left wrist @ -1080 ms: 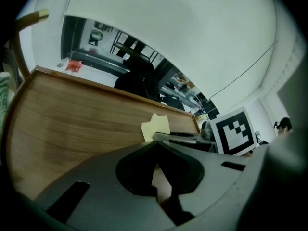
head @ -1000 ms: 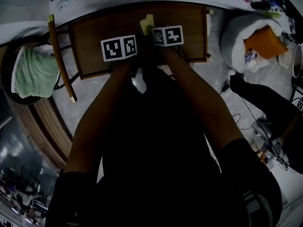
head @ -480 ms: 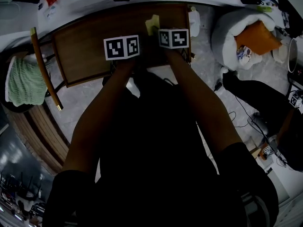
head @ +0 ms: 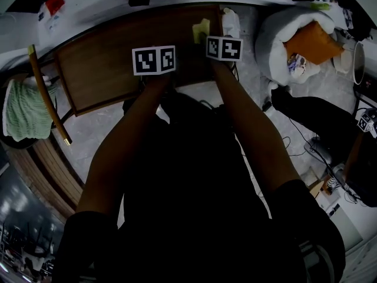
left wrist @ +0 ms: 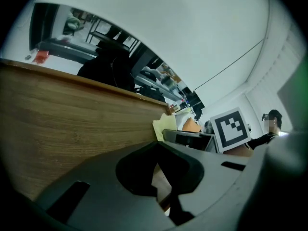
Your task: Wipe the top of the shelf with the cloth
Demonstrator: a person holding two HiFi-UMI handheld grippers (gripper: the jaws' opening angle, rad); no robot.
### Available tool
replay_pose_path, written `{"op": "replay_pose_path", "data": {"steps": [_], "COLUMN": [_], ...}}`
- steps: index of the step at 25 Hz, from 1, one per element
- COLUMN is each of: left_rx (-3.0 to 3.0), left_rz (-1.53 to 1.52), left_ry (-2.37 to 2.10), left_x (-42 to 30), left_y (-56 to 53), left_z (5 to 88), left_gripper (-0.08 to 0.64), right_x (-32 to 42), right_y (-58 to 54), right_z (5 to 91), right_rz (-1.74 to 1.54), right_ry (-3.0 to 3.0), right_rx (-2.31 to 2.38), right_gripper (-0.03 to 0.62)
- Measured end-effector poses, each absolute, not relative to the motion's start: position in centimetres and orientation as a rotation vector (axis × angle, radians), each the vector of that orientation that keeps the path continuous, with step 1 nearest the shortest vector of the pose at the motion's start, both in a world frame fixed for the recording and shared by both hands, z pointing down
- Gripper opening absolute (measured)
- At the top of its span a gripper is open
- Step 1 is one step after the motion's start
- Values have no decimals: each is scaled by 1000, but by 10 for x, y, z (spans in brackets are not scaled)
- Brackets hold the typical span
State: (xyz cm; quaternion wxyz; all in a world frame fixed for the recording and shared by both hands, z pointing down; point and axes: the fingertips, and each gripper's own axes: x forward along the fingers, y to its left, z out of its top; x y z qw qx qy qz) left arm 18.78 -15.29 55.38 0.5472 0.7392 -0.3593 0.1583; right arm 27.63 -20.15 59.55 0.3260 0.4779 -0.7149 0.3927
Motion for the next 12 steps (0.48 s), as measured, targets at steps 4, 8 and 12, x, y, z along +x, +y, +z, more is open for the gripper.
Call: {"op": "replay_pose_path", "data": {"steps": [4, 8, 12], "left_rx": [1768, 1779, 1768], "left_rz": [364, 345, 316], "left_ry": [-845, -855, -886], "left_x": [197, 194, 169], "left_y": [-155, -155, -153], "left_z": [548, 543, 540], "left_gripper": [9, 9, 9], "right_x": [305, 319, 311], "right_y": [-205, -204, -204], "right_z": [590, 587, 578], "right_rz": [988, 922, 946], "right_ry": [-1797, -1730, -1737], "right_rx": [1325, 1361, 1412], "right_gripper": [48, 48, 48]}}
